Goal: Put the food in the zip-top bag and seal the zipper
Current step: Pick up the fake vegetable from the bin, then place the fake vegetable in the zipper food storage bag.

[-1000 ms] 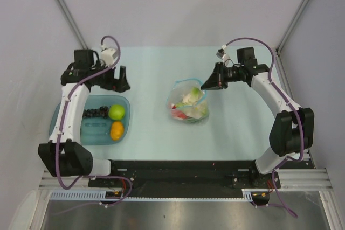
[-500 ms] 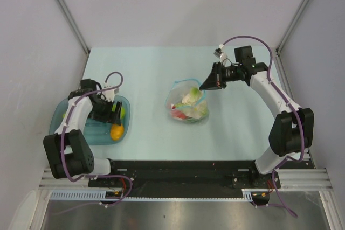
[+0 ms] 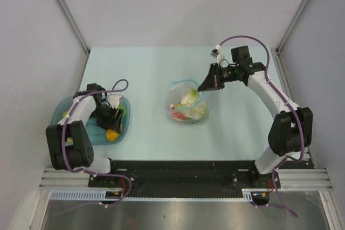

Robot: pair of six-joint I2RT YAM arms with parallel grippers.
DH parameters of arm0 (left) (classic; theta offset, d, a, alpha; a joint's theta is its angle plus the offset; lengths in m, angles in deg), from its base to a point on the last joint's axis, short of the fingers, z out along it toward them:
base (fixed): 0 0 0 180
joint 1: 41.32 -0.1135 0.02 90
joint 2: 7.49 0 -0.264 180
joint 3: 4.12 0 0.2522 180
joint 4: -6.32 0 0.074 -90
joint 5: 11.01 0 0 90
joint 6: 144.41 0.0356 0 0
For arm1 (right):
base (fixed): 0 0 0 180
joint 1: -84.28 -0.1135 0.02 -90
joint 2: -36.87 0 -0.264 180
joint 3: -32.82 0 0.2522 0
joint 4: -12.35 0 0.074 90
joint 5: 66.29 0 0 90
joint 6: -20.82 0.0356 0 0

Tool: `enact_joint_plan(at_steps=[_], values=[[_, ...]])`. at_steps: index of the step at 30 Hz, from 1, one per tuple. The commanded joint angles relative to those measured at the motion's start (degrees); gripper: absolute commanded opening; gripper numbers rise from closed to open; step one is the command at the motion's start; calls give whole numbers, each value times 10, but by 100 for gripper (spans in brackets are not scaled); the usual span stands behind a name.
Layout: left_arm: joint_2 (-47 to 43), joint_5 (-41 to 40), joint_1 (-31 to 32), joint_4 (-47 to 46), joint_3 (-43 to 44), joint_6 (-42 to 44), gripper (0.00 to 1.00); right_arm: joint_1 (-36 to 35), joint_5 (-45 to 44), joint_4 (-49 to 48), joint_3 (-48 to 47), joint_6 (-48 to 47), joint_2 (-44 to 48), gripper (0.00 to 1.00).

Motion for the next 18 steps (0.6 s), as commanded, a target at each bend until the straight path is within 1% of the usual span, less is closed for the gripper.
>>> enact_joint_plan(at_steps=[1,5,7,8,9,10,11,12,13,14,16,17,18], values=[[-49,29,3,64,68,19,41,-3,-9,13,-30,-24,-8,0],[-77,49,2,107,131,20,28,-6,-12,23,-38,-39,-14,0],[-77,89,6,133,184,21,23,-10,-12,29,-42,-46,-15,0],[-77,105,19,136,205,12,20,-12,-12,30,-44,-49,-16,0],[-77,120,31,135,247,3,19,-13,-11,32,-45,-52,-19,0],[-76,130,49,118,269,-8,20,-15,-11,34,-50,-54,-22,0],[-75,134,94,104,292,-42,20,-17,-10,36,-52,-56,-23,0],[-66,134,132,88,334,-57,21,-18,-10,38,-53,-56,-26,0],[-60,136,162,54,356,-84,22,-18,-8,38,-59,-57,-29,0],[-52,130,224,36,397,-98,23,-19,-7,39,-60,-58,-30,0],[-19,121,279,-15,434,-117,24,-18,-5,44,-70,-61,-36,0],[-7,113,324,-32,457,-128,24,-18,-5,49,-74,-65,-37,0],[5,110,343,-63,464,-131,24,-18,-6,50,-77,-65,-38,0]])
